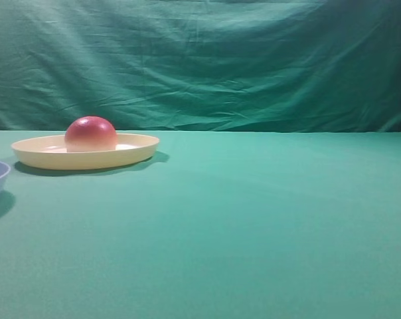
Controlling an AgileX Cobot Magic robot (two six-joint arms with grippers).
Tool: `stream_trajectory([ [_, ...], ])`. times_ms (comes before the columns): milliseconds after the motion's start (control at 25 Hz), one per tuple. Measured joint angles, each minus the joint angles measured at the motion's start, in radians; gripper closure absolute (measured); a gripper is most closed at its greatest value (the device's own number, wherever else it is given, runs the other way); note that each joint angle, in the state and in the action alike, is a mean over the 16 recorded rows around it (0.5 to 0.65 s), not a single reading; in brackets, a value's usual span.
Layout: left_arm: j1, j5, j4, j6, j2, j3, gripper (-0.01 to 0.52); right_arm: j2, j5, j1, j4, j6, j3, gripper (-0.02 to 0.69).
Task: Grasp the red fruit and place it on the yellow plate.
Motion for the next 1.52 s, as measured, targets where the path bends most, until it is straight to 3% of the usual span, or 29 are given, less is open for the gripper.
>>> stream_trajectory([
  [480, 0.000, 0.000, 0.000, 0.000, 0.000, 0.000, 0.514, -0.246, -0.153, -0.122, -0.045, 0.075, 0.345, 0.665],
  [1040, 0.000, 0.000, 0.000, 0.000, 0.000, 0.000, 0.514, -0.681, -0.516, -0.425, -0.005, 0.080, 0.955, 0.665],
  [1520, 0.000, 0.000, 0.000, 0.000, 0.000, 0.000, 0.514, -1.066, -0.673, -0.678, -0.077, 0.076, 1.305, 0.665],
])
